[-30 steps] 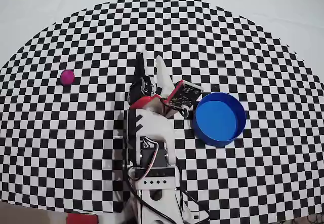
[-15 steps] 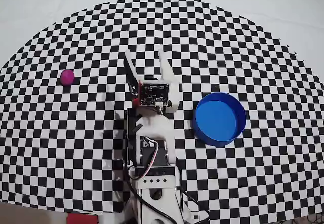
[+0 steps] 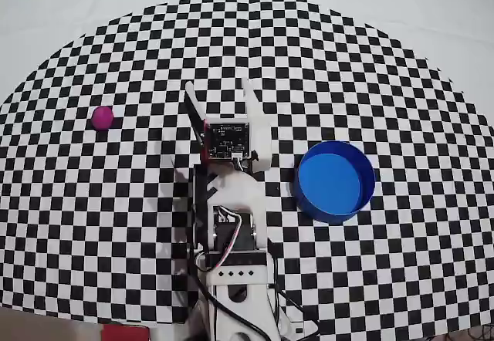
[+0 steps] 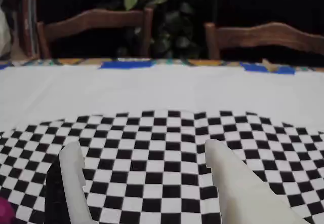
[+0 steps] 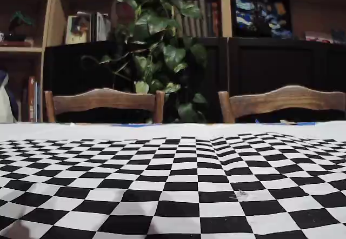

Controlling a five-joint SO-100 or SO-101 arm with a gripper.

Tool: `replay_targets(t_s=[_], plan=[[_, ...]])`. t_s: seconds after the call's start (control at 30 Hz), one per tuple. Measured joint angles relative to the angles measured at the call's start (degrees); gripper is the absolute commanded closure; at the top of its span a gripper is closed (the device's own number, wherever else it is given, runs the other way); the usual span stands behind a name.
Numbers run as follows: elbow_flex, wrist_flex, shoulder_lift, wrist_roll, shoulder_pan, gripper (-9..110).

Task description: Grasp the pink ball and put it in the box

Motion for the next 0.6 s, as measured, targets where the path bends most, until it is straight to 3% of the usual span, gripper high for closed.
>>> replay_targets(t_s=[0.6], plan=[[0.00, 0.70, -2.29, 0.00, -6.86, 74]])
